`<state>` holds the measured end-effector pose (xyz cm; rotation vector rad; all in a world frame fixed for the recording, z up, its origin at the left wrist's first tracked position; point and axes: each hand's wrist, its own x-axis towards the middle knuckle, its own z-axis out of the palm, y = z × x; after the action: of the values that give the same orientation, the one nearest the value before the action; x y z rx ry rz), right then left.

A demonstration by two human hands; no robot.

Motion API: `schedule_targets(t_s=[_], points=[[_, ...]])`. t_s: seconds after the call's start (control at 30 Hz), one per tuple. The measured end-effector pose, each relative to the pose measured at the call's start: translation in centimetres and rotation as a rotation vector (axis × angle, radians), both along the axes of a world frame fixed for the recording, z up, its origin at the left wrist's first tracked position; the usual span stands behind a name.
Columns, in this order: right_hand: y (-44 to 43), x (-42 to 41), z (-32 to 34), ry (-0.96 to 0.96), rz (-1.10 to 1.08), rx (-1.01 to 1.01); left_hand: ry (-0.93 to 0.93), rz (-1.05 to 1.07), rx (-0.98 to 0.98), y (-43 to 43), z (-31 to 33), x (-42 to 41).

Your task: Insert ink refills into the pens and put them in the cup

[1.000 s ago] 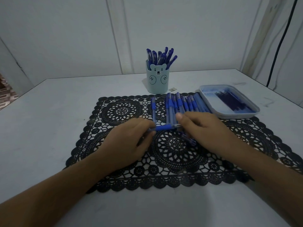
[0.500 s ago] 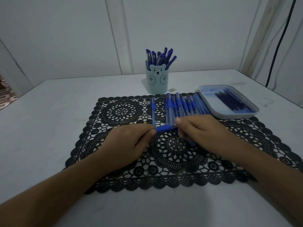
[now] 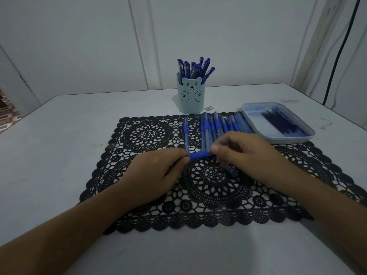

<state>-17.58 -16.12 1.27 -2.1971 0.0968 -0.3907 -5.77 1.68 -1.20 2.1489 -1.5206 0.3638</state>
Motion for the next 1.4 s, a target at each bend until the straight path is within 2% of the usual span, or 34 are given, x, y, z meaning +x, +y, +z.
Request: schedule_targets(t_s=[0.1,0.23,0.47,0.63,0.73,0.8,0.93,1.07,1.23,1.4], points=[[0.0,0.1,0.0,0.013,-0.013,-0.020,-0.002,-0.005,0.007,0.0,0.0,0.0],[-0.1,0.1,-0.1,0.035,0.028,0.057,0.024,0.010,0.014,0.0,0.1,0.1],[-0.4,0.2,0.1,-0.062,-0.034,0.078,0.075,0.028,-0.001,-0.1,0.1,0.2],[-1.0,0.5,0.0,-0.137,-0.158,0.237,0.099,0.055,-0.015,-0.1,0.0,0.4],[-1.0,0.1,0.5,-0.116,-0.170,0.035,0.115,0.099,-0.022,-0.1,-0.2,0.6],[-0.5,-0.2,0.5,-0.053,-0.074,-0.148,0.122,0.112,-0.040,-0.1,-0.3,0.7],[0.2,-0.1,-0.4,0.010,0.084,-0.392,0.112,0.134,-0.059,-0.1,-0.4,0.9],[0.5,0.2,-1.2,0.025,0.103,-0.514,0.093,0.121,-0.052,-0.1,-0.5,0.9],[0.0,-0.1,-0.5,0.027,0.105,-0.400,0.096,0.109,-0.055,-0.2,-0.5,0.9],[-0.4,-0.1,0.1,-0.187,-0.145,-0.109,0.091,0.078,-0.043,-0.1,-0.3,0.8]])
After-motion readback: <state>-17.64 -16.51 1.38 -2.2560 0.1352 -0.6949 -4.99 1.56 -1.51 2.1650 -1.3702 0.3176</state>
